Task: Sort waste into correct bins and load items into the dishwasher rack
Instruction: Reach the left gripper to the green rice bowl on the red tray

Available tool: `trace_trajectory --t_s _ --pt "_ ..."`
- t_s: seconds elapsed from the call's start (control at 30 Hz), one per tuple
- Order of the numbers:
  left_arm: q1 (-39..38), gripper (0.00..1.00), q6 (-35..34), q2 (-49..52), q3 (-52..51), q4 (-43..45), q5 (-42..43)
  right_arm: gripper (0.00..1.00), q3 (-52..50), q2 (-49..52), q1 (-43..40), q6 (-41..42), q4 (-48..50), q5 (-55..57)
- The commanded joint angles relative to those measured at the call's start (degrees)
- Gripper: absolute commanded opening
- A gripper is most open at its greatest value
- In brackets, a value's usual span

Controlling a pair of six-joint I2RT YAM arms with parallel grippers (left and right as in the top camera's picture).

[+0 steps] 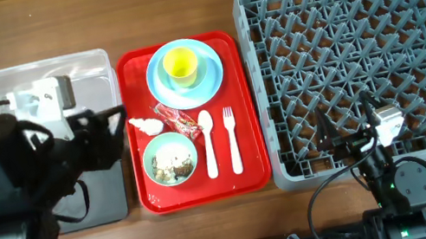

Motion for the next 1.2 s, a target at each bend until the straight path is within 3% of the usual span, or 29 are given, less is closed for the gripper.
trace_trajectory --t_s 0.0,0.17,0.37,0.5,0.6,0.67,0.83,1.07,1.17 --pt "0.31 0.04 -3.02 3.89 0.72 -5.90 1.09 1.00 -0.07 -0.24 -0.35 0.15 0.42 -0.31" --pt "-1.75 0.04 -8.46 8.94 -4.98 -7.67 -3.15 1.00 -0.07 -0.24 -0.35 0.17 0.42 -0.31" --pt "-12.79 0.05 -15.91 13.16 -12.59 -1.20 -9.73 1.00 -0.07 -0.24 -0.35 0.15 0.42 -0.28" --pt "-22.95 0.14 -22.73 17.70 -13.64 0.04 -21.51 1.00 -0.07 -0.24 -0.35 0.17 0.42 -0.28" --pt "-28.61 0.30 -26.40 22.43 -13.64 3.28 -30.40 1.00 -0.07 -0.24 -0.35 0.17 0.42 -0.31" --pt "-29.77 0.42 -26.43 25.57 -13.64 5.86 -32.39 1.00 -0.07 -0.24 -0.35 0.20 0.42 -0.31" --pt "-27.91 0.52 -28.28 33.03 -13.64 9.14 -35.78 1.00 -0.07 -0.24 -0.35 0.15 0.42 -0.31" --pt "-23.43 0.41 -30.21 34.73 -13.64 11.65 -31.01 1.00 -0.07 -0.24 -0.35 0.17 0.42 -0.28" --pt "-23.78 0.33 -27.54 34.25 -13.64 11.39 -19.65 1.00 -0.07 -0.24 -0.35 0.17 0.42 -0.28"
